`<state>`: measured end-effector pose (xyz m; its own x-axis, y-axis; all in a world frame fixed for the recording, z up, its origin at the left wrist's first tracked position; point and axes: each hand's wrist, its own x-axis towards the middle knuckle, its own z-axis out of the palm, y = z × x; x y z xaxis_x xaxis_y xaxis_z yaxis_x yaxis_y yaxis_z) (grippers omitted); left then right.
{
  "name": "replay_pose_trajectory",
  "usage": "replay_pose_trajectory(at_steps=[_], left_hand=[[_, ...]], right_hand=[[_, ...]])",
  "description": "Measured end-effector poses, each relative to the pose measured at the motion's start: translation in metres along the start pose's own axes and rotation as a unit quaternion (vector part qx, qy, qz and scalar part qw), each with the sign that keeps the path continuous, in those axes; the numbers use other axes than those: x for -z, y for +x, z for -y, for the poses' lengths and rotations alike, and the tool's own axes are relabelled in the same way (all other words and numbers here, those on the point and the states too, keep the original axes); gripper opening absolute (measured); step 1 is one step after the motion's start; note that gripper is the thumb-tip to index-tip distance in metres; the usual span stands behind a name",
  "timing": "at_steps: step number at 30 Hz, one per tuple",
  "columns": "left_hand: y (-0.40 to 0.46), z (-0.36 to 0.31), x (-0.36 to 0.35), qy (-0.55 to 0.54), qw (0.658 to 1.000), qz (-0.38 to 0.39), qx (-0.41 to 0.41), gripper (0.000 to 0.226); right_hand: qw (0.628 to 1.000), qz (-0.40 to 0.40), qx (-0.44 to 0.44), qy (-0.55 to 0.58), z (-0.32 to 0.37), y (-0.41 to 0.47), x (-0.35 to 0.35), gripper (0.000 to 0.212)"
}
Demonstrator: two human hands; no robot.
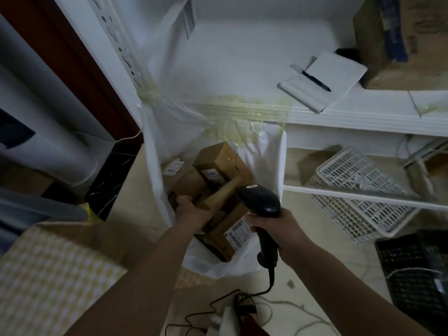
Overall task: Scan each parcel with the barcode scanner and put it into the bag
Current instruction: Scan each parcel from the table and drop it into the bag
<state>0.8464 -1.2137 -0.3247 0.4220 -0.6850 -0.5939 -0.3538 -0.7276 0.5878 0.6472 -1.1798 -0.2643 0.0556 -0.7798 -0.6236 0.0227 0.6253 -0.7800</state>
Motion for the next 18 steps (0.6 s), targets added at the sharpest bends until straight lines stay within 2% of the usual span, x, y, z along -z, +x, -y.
replay_pose_trajectory(at_steps=[3,5,11,14,18], left_hand=[[0.004,0.003,0.001,-0.009,0.998,0.055,0.014,0.084],[0.006,0.004,0.003,0.014,0.998,0.063,0.009,0.077],[0.000,0.010,0.028,0.088,0.995,0.037,-0.037,0.043],[-0.012,0.024,0.053,0.123,0.991,0.017,-0.056,0.027],[-0.034,0.061,0.094,0.144,0.988,-0.038,-0.035,0.028]], right_hand=[[1.000,0.004,-0.008,-0.005,0.002,0.007,0.000,0.019],[1.000,0.011,-0.014,-0.015,0.004,0.010,-0.002,0.021],[0.996,0.069,-0.009,-0.058,0.011,0.012,-0.025,0.023],[0.989,0.099,-0.019,-0.110,0.009,0.010,-0.051,0.015],[0.978,0.165,-0.026,-0.124,0.003,-0.007,-0.096,0.017]])
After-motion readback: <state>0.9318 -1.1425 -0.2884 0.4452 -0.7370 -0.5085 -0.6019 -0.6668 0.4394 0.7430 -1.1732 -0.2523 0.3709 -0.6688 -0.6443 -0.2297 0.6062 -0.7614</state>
